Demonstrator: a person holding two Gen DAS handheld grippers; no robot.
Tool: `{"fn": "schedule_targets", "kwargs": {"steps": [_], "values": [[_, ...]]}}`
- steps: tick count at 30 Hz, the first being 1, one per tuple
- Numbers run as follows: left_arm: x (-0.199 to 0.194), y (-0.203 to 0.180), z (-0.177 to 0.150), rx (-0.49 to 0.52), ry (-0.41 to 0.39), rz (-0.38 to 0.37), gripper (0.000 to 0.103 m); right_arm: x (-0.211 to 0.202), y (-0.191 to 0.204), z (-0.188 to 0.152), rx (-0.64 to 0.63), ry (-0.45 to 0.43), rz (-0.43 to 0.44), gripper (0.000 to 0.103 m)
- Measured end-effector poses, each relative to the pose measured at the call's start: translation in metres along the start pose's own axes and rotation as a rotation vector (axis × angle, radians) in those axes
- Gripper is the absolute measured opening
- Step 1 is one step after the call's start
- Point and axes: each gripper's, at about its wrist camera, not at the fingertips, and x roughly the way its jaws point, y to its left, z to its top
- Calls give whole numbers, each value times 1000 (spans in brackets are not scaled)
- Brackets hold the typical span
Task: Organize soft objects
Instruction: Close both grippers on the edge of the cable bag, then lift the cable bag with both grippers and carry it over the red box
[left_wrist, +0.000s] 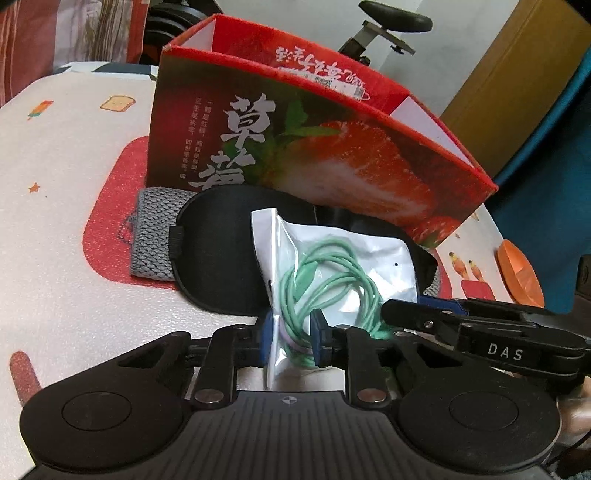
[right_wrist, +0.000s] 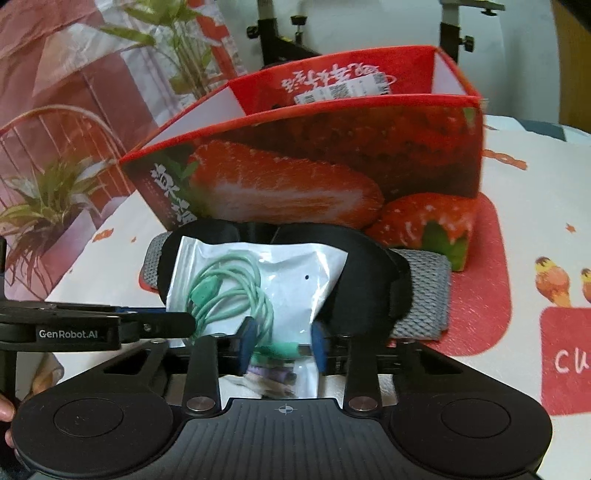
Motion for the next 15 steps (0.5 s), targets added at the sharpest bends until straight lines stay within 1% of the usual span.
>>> {"fn": "schedule_targets", "kwargs": {"steps": [4,5,7,9,10,11,15], "values": [[0,-1,-3,16,3,6,22,-7,-3,-4,16,-22,0,22],[1,0,-2,13,2,16,22,-8,-3,-5,13,-25,-2,22],[1,5,-2,-12,-3,12,23,-7,-3,-7,6,-28,-4,21],[2,9,-1,-30,0,13,34,-8,-4,-9,6,-30,-4,21],[3,11,0,-35,2,14,36,-7,-5,-9,3,-31,-5,21],[5,13,0,-52,12,7,37,-6,-4,-9,-4,-32,-7,21],[10,21,1,-89,10,-48,37,-2,-3,-11,-18,-31,-22,21]]}}
